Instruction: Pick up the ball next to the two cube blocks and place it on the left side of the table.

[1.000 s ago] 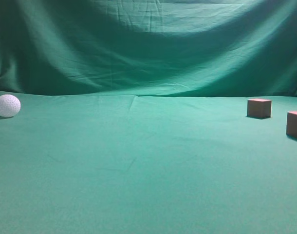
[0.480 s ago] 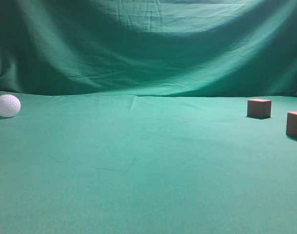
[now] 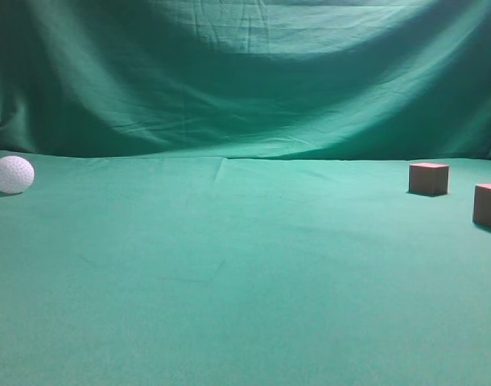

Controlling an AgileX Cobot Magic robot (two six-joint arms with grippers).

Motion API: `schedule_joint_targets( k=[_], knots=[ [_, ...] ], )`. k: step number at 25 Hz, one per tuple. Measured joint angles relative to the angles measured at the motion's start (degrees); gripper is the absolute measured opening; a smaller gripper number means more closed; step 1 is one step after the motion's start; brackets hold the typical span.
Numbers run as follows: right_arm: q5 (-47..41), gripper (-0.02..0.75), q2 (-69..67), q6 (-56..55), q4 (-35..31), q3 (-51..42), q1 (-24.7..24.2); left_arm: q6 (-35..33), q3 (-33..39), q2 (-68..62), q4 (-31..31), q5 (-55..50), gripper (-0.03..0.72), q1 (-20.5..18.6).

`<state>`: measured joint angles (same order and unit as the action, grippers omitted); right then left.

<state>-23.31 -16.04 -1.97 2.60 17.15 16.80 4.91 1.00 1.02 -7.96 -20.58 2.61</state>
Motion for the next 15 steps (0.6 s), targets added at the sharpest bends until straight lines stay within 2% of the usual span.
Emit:
schedule_joint_targets(
  k=[3, 8, 15],
  knots=[
    [4.42, 0.0, 5.18, 0.01, 0.1, -7.51, -4.04, 0.0, 0.0, 0.0, 0.0, 0.0, 0.0, 0.0],
    [5.38, 0.0, 13.29, -0.47, 0.37, -16.41, -7.51, 0.0, 0.0, 0.0, 0.0, 0.0, 0.0, 0.0],
    [3.05, 0.0, 16.65, -1.63, 0.36, -18.66, -8.75, 0.0, 0.0, 0.0, 0.0, 0.0, 0.0, 0.0]
  ],
)
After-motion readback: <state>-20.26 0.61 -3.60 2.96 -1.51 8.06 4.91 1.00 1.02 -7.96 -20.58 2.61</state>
